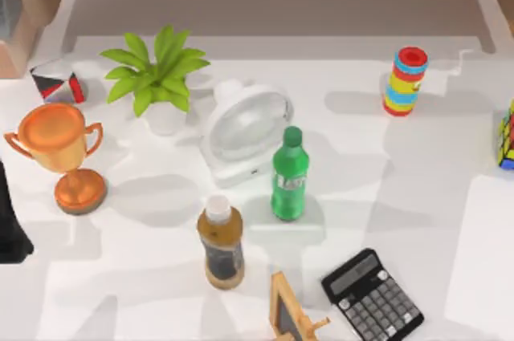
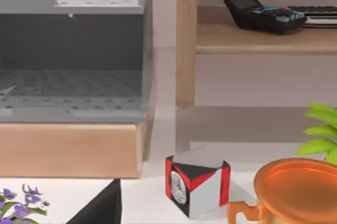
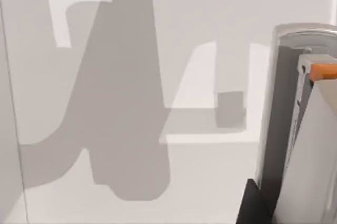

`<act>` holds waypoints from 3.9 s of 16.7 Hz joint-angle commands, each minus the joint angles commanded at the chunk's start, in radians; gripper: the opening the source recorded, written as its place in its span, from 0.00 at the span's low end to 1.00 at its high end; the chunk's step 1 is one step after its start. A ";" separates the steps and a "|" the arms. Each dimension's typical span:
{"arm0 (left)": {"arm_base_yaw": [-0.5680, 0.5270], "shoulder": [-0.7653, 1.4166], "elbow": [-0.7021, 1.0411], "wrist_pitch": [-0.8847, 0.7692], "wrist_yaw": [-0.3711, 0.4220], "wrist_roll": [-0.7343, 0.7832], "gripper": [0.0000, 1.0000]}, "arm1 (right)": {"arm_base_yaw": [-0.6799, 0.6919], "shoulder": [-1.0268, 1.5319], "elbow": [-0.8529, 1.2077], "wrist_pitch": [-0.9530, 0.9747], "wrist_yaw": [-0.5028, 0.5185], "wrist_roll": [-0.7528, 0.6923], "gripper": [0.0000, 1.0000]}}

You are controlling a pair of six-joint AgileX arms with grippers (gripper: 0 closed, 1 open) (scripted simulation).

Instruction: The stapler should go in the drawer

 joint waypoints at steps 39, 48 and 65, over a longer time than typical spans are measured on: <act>0.000 0.000 0.000 0.000 0.000 0.000 1.00 | 0.021 0.043 -0.100 0.029 0.037 -0.051 1.00; 0.000 0.000 0.000 0.000 0.000 0.000 1.00 | -0.053 -0.328 -0.565 0.668 -0.139 -0.339 1.00; 0.000 0.000 0.000 0.000 0.000 0.000 1.00 | -0.524 -0.583 -1.714 2.507 -0.519 -1.020 1.00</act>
